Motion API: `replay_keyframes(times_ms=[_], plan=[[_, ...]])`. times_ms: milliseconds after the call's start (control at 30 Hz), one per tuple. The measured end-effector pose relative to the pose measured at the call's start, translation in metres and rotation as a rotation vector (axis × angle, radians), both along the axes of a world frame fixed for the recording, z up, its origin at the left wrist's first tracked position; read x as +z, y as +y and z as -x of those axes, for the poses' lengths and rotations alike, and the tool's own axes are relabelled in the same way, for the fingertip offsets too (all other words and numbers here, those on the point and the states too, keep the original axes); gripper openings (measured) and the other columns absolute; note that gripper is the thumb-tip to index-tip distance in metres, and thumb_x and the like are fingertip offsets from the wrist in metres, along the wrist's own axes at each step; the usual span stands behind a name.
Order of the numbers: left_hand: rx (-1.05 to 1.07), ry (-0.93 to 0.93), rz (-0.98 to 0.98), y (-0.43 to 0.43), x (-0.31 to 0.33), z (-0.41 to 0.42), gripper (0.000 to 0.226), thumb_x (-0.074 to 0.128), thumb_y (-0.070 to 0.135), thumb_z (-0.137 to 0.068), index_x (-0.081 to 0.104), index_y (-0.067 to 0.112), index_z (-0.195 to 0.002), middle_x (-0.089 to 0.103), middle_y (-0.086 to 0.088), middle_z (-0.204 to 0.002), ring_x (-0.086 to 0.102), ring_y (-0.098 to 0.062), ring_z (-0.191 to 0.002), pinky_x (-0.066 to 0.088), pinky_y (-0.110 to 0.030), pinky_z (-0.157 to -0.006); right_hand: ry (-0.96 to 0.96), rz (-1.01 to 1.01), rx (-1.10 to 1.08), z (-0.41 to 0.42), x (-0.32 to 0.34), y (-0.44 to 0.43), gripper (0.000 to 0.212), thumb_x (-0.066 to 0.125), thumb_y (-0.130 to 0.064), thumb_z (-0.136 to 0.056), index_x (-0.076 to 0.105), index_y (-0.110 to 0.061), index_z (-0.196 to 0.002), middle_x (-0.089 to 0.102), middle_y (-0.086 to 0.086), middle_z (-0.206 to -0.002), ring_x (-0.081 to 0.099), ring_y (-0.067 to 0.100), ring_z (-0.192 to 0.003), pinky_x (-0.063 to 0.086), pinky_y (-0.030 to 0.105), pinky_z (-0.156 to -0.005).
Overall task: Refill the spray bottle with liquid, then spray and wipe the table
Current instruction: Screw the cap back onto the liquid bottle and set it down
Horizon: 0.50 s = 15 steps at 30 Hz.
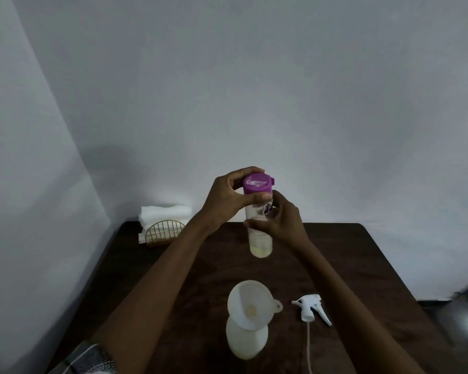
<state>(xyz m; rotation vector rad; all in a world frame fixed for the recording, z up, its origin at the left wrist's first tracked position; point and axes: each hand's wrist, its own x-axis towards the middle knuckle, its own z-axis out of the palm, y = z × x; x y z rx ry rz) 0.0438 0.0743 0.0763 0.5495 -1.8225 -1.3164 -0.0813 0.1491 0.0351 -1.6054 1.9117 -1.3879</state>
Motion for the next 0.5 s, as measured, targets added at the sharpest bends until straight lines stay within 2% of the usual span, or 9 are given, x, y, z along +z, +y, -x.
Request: replay_keyframes(times_ms=[100,167,267,333,367,433,500], plan=[[-0.004,-0.037,0.016,-0.015,-0.006,-0.005,0.048,0.076,0.011,-0.071,0.057,0.022,-0.113,0.060,0.012,-0.110,0.056,-0.001,-0.103,0.046,-0.007,-0.082,-0.009,-0.085,0.100,0.001,-0.004,-0.020,0.060,0.078,-0.022,-0.071,0.048,-0.009,-0.121,0.060,0.002,-0.105,0.060,0.019,-0.092,0.048,0.022,-0.076],[-0.024,-0.110,0.042,-0.031,-0.012,-0.012,0.047,0.075,0.014,-0.073,0.057,0.024,-0.116,0.059,0.010,-0.116,0.054,-0.003,-0.108,0.046,-0.012,-0.088,-0.031,-0.144,0.181,0.002,-0.009,-0.038,0.059,0.074,-0.023,-0.075,0.046,-0.011,-0.126,0.060,0.004,-0.117,0.058,0.018,-0.102,0.047,0.022,-0.082],[-0.037,-0.235,0.031,-0.055,-0.022,-0.022,0.058,0.073,0.019,-0.075,0.050,0.031,-0.126,0.055,0.012,-0.125,0.051,0.002,-0.112,0.041,-0.018,-0.097,-0.058,-0.207,0.197,-0.002,-0.022,-0.070,0.067,0.077,-0.023,-0.073,0.044,-0.012,-0.130,0.060,0.005,-0.118,0.059,0.018,-0.102,0.050,0.026,-0.083],[0.000,-0.272,-0.056,-0.071,-0.031,-0.025,0.065,0.068,0.021,-0.080,0.037,0.030,-0.137,0.048,0.008,-0.134,0.047,-0.004,-0.121,0.038,-0.020,-0.097,-0.079,-0.250,0.181,-0.009,-0.035,-0.096,0.069,0.078,-0.022,-0.071,0.044,-0.009,-0.129,0.061,0.009,-0.118,0.060,0.023,-0.104,0.052,0.033,-0.086],[0.037,-0.268,-0.126,-0.078,-0.037,-0.027,0.062,0.063,0.023,-0.085,0.034,0.027,-0.140,0.045,0.004,-0.139,0.045,-0.010,-0.125,0.037,-0.022,-0.097,-0.071,-0.268,0.173,-0.013,-0.042,-0.108,0.068,0.079,-0.020,-0.071,0.045,-0.007,-0.128,0.062,0.011,-0.118,0.060,0.025,-0.104,0.052,0.036,-0.087],[0.114,-0.273,-0.255,-0.089,-0.053,-0.028,0.050,0.046,0.032,-0.094,0.034,0.020,-0.140,0.040,-0.004,-0.145,0.039,-0.019,-0.131,0.035,-0.031,-0.104,-0.046,-0.295,0.150,-0.019,-0.059,-0.128,0.065,0.080,-0.017,-0.069,0.049,-0.005,-0.125,0.062,0.014,-0.118,0.060,0.027,-0.105,0.050,0.037,-0.090],[0.171,-0.279,-0.359,-0.096,-0.072,-0.029,0.050,0.034,0.041,-0.096,0.032,0.019,-0.142,0.035,-0.007,-0.148,0.034,-0.022,-0.135,0.029,-0.039,-0.112,-0.030,-0.317,0.127,-0.023,-0.076,-0.146,0.061,0.081,-0.016,-0.067,0.052,-0.004,-0.121,0.063,0.014,-0.117,0.059,0.028,-0.105,0.047,0.035,-0.090]])
